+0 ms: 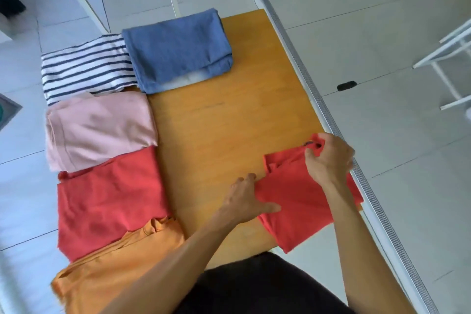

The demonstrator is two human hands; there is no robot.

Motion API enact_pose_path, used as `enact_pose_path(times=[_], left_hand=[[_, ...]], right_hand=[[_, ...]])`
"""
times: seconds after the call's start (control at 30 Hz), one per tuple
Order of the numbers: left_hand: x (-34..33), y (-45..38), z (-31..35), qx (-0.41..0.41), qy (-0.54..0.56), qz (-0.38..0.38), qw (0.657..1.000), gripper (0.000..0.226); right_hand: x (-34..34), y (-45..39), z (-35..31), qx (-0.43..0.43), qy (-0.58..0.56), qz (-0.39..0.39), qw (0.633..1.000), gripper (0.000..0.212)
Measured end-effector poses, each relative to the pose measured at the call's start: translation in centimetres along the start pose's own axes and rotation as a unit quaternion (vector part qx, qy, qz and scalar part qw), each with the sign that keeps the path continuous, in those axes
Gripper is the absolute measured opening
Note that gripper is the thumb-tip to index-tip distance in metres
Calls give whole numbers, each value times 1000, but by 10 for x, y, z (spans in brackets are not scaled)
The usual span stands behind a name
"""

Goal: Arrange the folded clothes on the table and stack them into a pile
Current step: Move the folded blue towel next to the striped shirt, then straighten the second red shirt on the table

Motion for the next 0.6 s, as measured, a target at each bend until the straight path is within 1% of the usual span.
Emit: enact_pose_path(times=[0.03, 0.1, 0.13, 0.17, 0.23, 0.27, 0.3, 0.37, 0.4, 0.43, 0.5, 0.6], left_hand=[[-5, 1, 0, -5, -22, 1, 1000, 97], [-8, 1, -3, 4, -11, 31, 999, 77], [-6, 2, -4, 15, 7, 47, 999, 67], [-3, 2, -7, 24, 18, 57, 998, 58], [10, 7, -10, 28, 25, 71, 997, 35], [19, 10, -11, 25, 29, 82, 996, 23], [27, 14, -15, 21, 31, 96, 995, 17], [45, 22, -24, 7, 27, 126, 992, 13], [53, 26, -29, -3, 22, 137, 990, 10], [60, 30, -34, -10, 21, 145, 989, 10], [71, 36, -46, -20, 39, 159, 986, 18], [84, 43, -61, -37, 83, 176, 980, 26]], right_hand=[[2, -5, 16, -30, 27, -21, 999, 53], [4, -10, 40, -67, 41, -78, 994, 72], [3, -10, 49, -74, 33, -97, 992, 78], [3, -8, 54, -70, 29, -100, 992, 80], [1, -7, 60, -55, 37, -95, 993, 77], [0, -4, 60, -48, 39, -101, 993, 70], [-2, 0, 58, -42, 33, -117, 992, 59], [-13, 10, 54, -19, -21, -163, 986, 37], [-19, 15, 51, -5, -53, -181, 982, 34], [-24, 20, 47, 9, -77, -192, 978, 35], [-35, 28, 36, 33, -100, -202, 974, 38], [-50, 34, 18, 52, -102, -230, 966, 34]])
Point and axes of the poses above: each hand's wrist, its own y-axis away from the middle knuckle, its own x-axis out of the back of the hand, z = x × y, the point moved 5 cm from there along -y, towards the middle knuckle, and after that the axes turned 15 degrees about -x, right-handed, at the moved point
